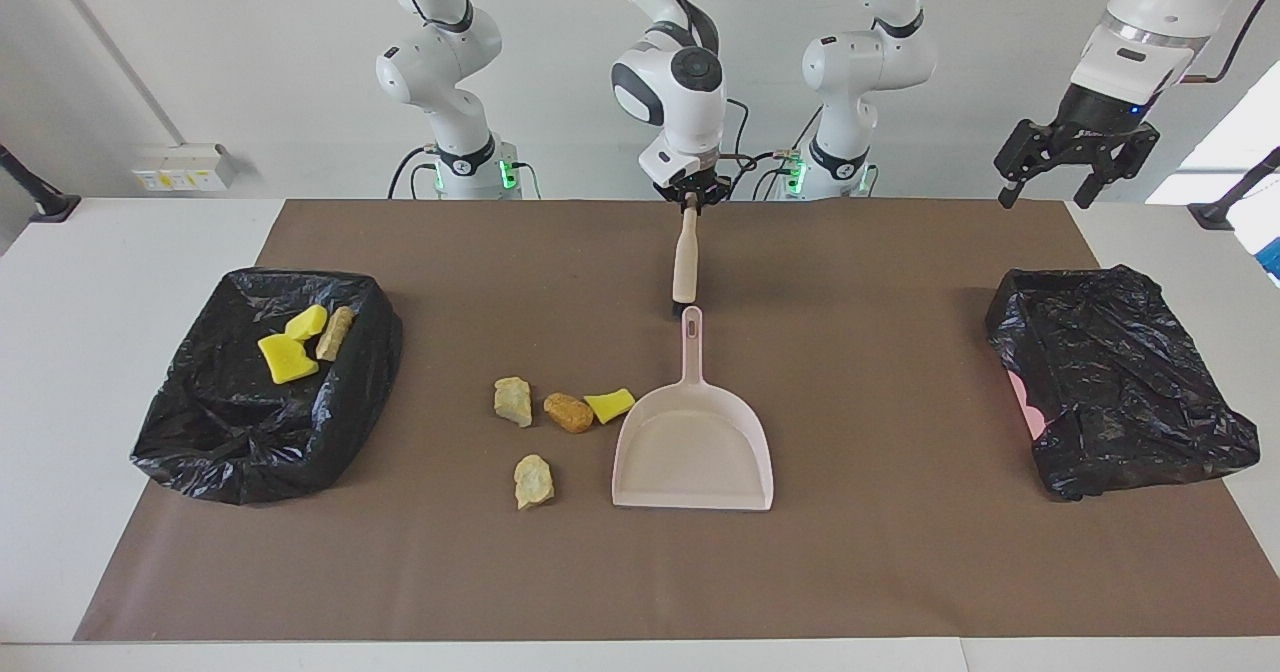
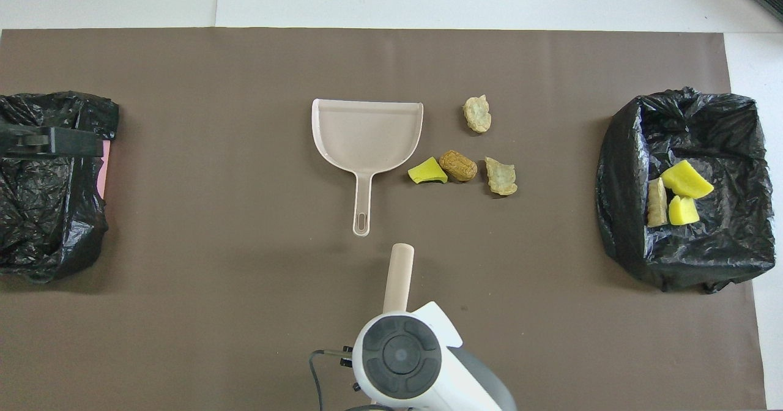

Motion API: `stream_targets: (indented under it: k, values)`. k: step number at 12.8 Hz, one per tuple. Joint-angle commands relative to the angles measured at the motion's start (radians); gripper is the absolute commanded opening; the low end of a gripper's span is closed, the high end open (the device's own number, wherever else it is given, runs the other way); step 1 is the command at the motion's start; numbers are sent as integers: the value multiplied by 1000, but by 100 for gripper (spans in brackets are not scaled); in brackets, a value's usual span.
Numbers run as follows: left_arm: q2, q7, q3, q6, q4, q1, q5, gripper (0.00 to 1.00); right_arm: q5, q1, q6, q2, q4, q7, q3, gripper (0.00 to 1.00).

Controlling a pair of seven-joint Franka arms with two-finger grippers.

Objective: Sweep and dump trash in bin
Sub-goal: 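Grasp the dustpan with the left gripper while the right gripper lifts the brush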

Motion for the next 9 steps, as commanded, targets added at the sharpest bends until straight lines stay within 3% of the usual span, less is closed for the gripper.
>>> stream_targets:
  k: [1,3,7,9]
  values:
    - [68,-49,11,86,-4,-93,-4,100,-18,-131,-138,-18,50,-122,5,0]
    - [97,-68,9,152,-68,-134,-13,100,-71,-224,-142,-12,39,-228,6,0]
    - [292,-285,12,396,-111,-353,-22,100,-188,-346,-116,6,30,-437,8,0]
    - [309,-295,11,396,-123,-404,-22,100,-205,-447,-17,11,-19,-614,8,0]
